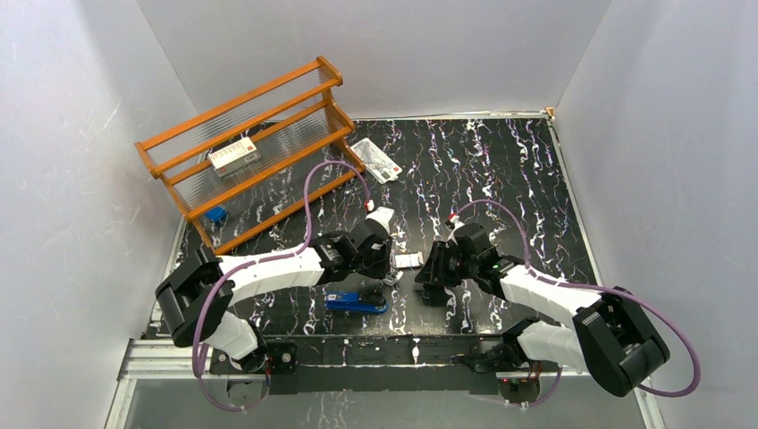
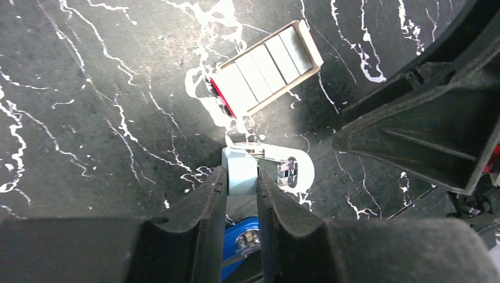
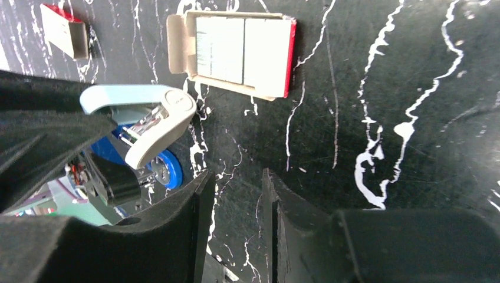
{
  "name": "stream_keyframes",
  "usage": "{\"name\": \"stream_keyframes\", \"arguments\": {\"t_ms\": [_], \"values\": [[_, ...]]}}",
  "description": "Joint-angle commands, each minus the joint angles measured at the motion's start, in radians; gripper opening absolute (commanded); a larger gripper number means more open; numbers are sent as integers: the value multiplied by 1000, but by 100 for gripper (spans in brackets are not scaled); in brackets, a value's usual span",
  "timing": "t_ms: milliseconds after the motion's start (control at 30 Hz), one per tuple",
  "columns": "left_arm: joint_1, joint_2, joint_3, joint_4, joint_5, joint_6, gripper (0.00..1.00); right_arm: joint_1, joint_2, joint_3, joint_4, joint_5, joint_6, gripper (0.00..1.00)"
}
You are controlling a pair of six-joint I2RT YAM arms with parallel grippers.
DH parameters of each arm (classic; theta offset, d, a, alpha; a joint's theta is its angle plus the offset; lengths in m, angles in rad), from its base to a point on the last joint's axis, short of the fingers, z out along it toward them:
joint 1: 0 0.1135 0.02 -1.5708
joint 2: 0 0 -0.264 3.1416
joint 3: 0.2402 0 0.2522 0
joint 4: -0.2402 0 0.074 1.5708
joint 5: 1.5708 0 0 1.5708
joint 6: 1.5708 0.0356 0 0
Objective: Load the staples into the stapler
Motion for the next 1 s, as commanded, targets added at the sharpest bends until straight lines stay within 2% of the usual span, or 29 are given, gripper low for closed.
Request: {"name": "stream_keyframes", "arguments": {"t_ms": [0, 300, 700, 833, 967], "values": [[-4, -66, -9, -27, -84, 48, 21, 2, -17, -14, 84, -80, -19, 45], [-4, -78, 1, -32, -113, 73, 20, 2, -9, -31, 166, -155, 12, 47], [-5, -61, 36, -33, -113, 105, 20, 3, 21, -27, 353, -268, 59, 62], [-4, -63, 42, -34, -108, 105, 20, 3, 56, 13, 324, -249, 67, 65], [-4, -66, 44, -34, -99, 100, 20, 3, 109, 35, 283, -220, 73, 62]]}}
